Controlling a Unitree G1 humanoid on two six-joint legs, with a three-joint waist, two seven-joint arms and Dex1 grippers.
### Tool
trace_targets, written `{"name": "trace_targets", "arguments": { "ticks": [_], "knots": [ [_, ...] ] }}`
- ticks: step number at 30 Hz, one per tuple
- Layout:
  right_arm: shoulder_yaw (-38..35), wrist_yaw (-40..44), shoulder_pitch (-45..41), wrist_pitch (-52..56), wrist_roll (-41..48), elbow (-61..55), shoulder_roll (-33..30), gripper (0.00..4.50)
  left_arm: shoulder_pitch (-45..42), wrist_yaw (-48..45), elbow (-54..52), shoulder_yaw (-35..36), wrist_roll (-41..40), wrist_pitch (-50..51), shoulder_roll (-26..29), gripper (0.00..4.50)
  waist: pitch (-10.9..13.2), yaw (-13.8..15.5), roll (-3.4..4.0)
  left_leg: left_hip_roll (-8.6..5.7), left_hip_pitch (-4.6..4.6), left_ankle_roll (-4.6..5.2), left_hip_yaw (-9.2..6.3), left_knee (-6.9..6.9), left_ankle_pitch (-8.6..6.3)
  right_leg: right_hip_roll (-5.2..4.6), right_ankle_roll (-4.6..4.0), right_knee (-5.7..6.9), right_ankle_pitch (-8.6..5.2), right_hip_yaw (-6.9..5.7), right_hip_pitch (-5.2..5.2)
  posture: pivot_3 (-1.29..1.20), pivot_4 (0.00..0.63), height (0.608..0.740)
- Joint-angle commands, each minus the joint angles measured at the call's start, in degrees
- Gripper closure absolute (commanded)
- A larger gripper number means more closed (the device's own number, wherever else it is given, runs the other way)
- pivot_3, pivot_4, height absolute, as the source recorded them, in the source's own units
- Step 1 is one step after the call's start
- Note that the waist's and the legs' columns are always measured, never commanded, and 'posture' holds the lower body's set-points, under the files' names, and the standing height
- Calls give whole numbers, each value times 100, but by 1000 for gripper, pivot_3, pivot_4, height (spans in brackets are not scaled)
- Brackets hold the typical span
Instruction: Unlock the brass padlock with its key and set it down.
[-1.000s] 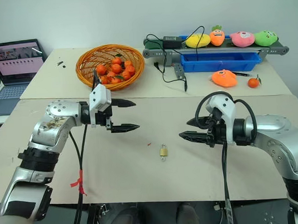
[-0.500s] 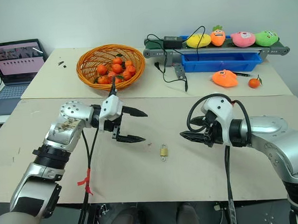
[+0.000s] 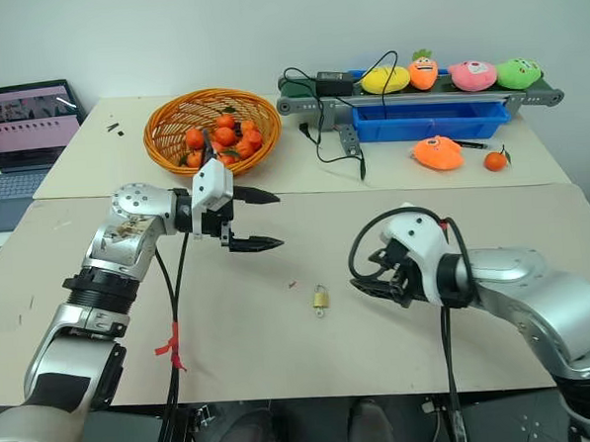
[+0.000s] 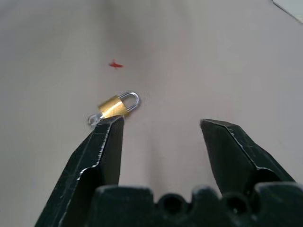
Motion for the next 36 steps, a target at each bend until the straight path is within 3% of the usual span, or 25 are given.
{"name": "trace_targets", "arguments": {
  "ticks": [1,10,16,26,31,36],
  "knots": [
    [141,-575,-356,478,-213,-204,295,1397,123,495,-619,292,-162,516,-1,35,0,3,0,0,-1,-2,-2,-1,1,0,0,-1,0,0,-1,0,150,740],
    [328,-1309,-436,1450,-410,-648,844,1397,461,1115,-1448,476,-346,1463,31,35,0,44,0,-5,-11,-35,-4,0,20,-1,0,-2,0,-3,-6,0,150,740],
    [164,-1212,-277,1845,-132,-1023,1297,1397,417,1126,-1420,373,-351,1534,1,35,0,22,0,-5,-5,-35,-5,-5,20,0,0,-2,0,-3,-4,0,150,740],
    [183,-380,104,1176,51,-1037,606,1397,216,1005,-1105,231,-255,1366,-71,35,0,22,0,-6,0,-30,-5,-8,18,0,0,-2,0,-3,0,0,150,740],
    [187,-374,156,1015,26,-898,768,61,327,1012,-1261,272,-291,1430,28,0,0,-14,-1,-6,-1,-31,-4,-7,18,0,0,-3,0,-2,0,0,150,740],
    [388,-819,56,1143,-156,-774,1292,61,397,1072,-1391,306,-316,1521,128,0,0,-35,-1,-5,0,-32,-6,-8,18,0,0,-2,0,-2,0,0,150,740]
  ]
}}
